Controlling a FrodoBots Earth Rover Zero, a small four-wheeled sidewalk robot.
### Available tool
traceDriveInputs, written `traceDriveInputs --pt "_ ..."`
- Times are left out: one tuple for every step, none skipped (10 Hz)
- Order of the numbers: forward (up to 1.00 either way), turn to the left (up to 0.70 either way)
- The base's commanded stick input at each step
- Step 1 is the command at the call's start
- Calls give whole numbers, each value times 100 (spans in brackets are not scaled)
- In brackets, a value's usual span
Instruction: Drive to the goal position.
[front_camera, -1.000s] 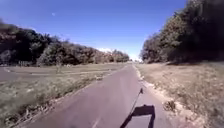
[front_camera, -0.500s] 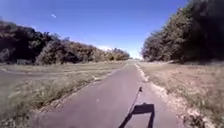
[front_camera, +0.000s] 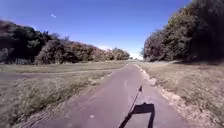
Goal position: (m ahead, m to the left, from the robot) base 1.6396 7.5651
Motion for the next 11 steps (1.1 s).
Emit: traceDriveInputs --pt "100 1" --pt "100 1" --pt "100 1" --pt "100 1" --pt "100 1" --pt "100 1" --pt "100 1" --pt "100 1" --pt "100 1" --pt "100 1" --pt "100 1"
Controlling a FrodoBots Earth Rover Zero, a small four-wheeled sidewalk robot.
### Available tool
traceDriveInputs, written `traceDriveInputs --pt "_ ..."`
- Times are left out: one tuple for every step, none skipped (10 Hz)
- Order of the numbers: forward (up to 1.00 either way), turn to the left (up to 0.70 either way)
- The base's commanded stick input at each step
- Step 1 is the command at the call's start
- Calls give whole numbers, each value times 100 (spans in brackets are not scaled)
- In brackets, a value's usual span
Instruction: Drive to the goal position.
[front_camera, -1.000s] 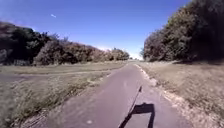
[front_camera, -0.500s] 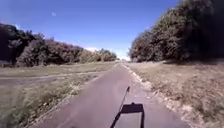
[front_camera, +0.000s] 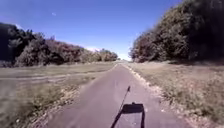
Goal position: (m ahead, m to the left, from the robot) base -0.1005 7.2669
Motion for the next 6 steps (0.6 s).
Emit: traceDriveInputs --pt "100 1" --pt "100 1" --pt "100 1" --pt "100 1" --pt "100 1" --pt "100 1"
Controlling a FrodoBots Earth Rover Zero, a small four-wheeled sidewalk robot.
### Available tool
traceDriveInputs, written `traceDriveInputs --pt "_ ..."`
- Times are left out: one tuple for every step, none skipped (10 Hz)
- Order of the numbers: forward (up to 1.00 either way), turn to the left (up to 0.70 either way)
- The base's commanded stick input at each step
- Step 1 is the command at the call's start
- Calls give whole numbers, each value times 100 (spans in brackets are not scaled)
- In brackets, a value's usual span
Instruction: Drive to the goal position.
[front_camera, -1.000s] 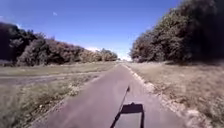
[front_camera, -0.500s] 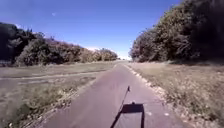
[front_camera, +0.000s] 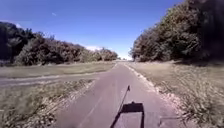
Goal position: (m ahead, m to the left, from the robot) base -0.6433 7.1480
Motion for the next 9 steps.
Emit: traceDriveInputs --pt "100 1" --pt "100 1" --pt "100 1" --pt "100 1" --pt "100 1" --pt "100 1" --pt "100 1" --pt "100 1" --pt "100 1"
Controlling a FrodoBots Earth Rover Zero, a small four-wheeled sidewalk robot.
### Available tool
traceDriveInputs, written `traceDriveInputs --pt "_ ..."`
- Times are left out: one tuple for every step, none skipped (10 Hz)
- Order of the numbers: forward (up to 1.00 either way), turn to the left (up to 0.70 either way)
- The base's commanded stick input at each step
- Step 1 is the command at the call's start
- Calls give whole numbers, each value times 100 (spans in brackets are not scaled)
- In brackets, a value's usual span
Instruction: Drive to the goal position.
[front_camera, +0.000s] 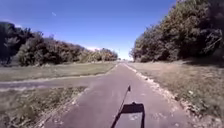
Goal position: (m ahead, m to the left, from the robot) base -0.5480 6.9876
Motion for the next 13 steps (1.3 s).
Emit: traceDriveInputs --pt "100 1" --pt "100 1" --pt "100 1" --pt "100 1" --pt "100 1" --pt "100 1" --pt "100 1" --pt "100 1" --pt "100 1" --pt "100 4" --pt "100 9" --pt "100 19" --pt "100 30"
